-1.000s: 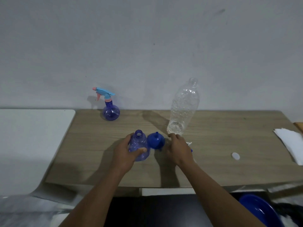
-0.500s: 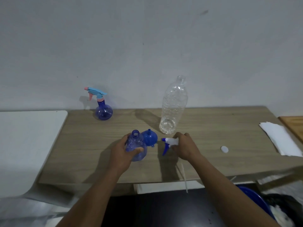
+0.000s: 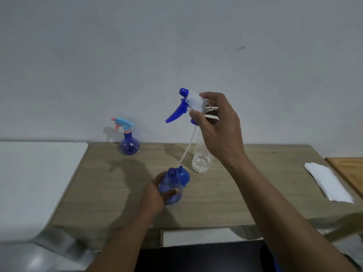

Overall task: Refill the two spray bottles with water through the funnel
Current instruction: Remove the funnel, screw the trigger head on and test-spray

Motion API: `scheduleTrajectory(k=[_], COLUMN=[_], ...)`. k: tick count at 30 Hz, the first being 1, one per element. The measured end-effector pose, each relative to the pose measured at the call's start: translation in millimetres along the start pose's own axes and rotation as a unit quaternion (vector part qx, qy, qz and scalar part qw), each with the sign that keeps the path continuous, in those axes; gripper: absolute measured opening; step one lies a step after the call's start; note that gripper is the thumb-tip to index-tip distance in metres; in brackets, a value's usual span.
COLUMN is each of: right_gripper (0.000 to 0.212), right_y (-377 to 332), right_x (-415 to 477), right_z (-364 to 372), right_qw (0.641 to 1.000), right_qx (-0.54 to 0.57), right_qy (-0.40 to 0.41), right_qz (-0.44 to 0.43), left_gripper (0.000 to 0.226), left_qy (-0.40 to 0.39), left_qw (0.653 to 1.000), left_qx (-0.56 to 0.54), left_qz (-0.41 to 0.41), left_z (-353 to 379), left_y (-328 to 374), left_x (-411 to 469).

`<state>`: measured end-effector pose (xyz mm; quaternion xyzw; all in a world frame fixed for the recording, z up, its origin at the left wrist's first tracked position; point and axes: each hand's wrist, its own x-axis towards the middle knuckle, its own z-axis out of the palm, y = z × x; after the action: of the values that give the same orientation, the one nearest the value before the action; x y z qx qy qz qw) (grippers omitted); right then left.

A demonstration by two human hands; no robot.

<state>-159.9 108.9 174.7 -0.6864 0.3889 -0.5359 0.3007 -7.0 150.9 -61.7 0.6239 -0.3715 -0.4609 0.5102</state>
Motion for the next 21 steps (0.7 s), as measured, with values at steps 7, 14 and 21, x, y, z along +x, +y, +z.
scheduleTrajectory(k=[7,14,21], right_gripper=[0.031,0.028,0.037], right_y=[33.4,95.2,125.6], right_x=[-9.7,-48.7,-73.7], right_z=[31.3,61.0,67.5], right_qw=[0.999,0.989,0.973], right_qx=[-0.026,-0.062,-0.132], right_qy=[-0.040,-0.117,-0.174], right_qz=[0.014,0.070,0.073], left_gripper=[0.040,0.042,0.041], left_qy=[-0.019,-0.020,0.012], left_qw=[1.000,0.999,0.999], left_qx=[0.021,0.033,0.036], left_qz=[0.001,-0.014,0.015], left_z=[-0.9,1.1,2.1], left_y=[-3.8,3.3,-4.5], left_x=[-2.2,-9.2,-5.9])
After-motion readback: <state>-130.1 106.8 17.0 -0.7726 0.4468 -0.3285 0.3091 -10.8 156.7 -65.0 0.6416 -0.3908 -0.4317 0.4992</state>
